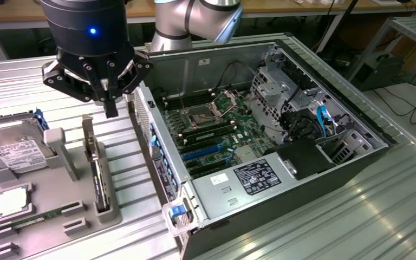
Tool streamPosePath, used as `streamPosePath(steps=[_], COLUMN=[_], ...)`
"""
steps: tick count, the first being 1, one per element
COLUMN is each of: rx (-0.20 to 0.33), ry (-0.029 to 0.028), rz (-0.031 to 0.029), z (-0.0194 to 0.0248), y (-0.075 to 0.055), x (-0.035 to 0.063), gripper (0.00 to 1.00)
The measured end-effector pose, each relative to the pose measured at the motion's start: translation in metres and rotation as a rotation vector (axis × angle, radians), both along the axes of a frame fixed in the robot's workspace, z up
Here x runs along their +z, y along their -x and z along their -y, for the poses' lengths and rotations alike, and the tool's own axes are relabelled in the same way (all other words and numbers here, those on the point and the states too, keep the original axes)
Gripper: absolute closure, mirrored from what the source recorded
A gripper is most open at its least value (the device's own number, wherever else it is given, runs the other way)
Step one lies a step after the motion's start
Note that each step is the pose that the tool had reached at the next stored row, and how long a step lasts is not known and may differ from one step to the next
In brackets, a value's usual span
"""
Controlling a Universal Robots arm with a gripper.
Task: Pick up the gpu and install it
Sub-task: 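Reach for the gpu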
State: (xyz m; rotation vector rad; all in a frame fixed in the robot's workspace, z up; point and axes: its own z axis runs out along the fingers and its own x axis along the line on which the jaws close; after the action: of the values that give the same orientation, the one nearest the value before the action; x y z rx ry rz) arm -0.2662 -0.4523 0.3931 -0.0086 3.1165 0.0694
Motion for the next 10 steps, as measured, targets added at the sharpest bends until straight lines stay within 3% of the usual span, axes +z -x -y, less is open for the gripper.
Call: streamPosePath(steps=[10], rx=[0.02], ry=[0.0001], rz=[-0.0001], z=[0.009], y=[0.015], x=[-0.0001], gripper=[0.89])
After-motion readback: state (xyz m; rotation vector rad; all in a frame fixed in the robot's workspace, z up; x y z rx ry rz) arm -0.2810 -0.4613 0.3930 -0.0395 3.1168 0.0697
